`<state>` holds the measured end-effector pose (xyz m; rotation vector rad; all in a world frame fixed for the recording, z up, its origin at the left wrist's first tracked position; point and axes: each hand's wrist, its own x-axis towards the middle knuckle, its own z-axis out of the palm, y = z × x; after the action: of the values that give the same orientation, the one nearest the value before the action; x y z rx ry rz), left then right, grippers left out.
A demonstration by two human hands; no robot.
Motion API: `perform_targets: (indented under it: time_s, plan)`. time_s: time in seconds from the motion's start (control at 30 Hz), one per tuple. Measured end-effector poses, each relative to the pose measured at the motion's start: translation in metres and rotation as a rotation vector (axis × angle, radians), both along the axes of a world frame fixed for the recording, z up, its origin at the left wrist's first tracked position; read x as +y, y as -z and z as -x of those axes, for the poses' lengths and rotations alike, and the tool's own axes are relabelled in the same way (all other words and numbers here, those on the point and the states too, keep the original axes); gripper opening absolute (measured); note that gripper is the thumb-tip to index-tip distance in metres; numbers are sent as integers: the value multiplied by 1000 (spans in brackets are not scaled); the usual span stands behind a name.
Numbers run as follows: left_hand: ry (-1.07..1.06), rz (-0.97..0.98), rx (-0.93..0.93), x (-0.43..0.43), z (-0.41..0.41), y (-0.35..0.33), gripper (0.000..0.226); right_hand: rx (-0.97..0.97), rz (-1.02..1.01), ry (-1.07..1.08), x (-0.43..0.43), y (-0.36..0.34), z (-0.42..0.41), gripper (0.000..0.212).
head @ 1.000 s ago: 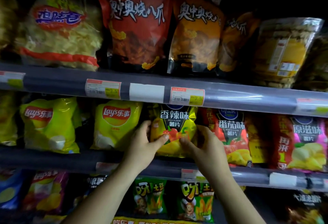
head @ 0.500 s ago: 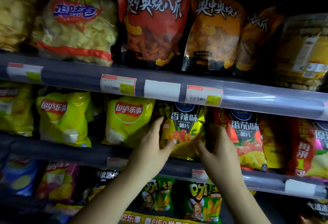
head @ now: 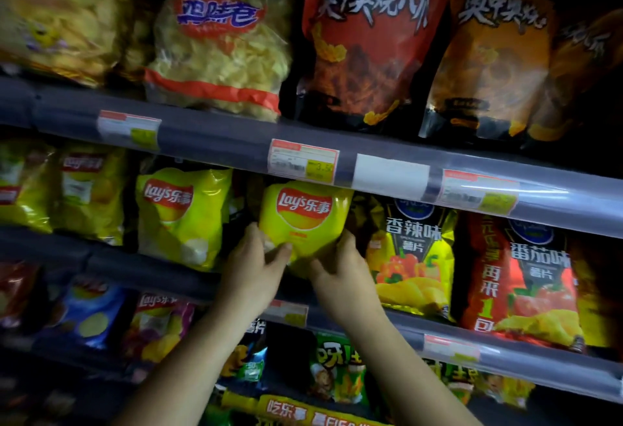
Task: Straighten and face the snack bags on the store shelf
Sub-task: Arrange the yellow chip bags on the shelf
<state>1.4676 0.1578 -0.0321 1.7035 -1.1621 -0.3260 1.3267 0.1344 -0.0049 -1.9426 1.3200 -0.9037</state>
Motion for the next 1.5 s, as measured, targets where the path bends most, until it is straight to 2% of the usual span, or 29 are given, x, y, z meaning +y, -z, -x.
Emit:
perform_targets:
  time_s: [0.07,0.13,0.23,0.27,0.3,0.33,0.4,0.53,0.67,0.87,0.97,1.07,1.17,1.23,1.37,1.5]
  plan:
    - [9,64,-54,3,-7,-8,41,-66,61,46,0,-5,2,25]
    - [36,99,-54,11,-15,-17,48,-145,68,46,1,-12,9,29]
    - [193,93,215,34,-22,-31,12,-287,-82,-17,11,-16,22,43]
    - [286,72,334,41,-23,-31,10,-333,-153,-60,16,-16,29,44]
    - [385,35,435,47,-23,-29,17,-367,-218,-110,21,-16,36,46]
    - [451,-1,512,52,-22,-26,37,-384,-266,-159,26,-16,41,49]
    - [513,-20,588,60,-16,-17,61,-418,-341,-212,35,-16,49,57]
    - [595,15,652,79,-5,-3,71,-611,-515,-193,36,-4,67,54]
    - [652,-1,726,99,8,7,75,-692,-631,-243,43,4,91,51]
    - [609,-112,699,113,30,5,79,-705,-687,-251,59,9,110,49]
    - [508,32,705,114,46,-16,64,-631,-670,-323,65,9,121,52]
    - [379,180,641,113,72,-36,35,-550,-670,-438,70,11,130,52]
    - [322,188,570,114,85,-44,30,-524,-698,-530,72,14,140,59]
    - [293,172,577,117,87,-46,21,-525,-715,-584,71,13,151,57]
    - [242,169,626,121,95,-42,25,-506,-736,-573,68,20,170,71]
    - [190,209,652,123,112,-38,28,-499,-757,-559,69,26,184,57]
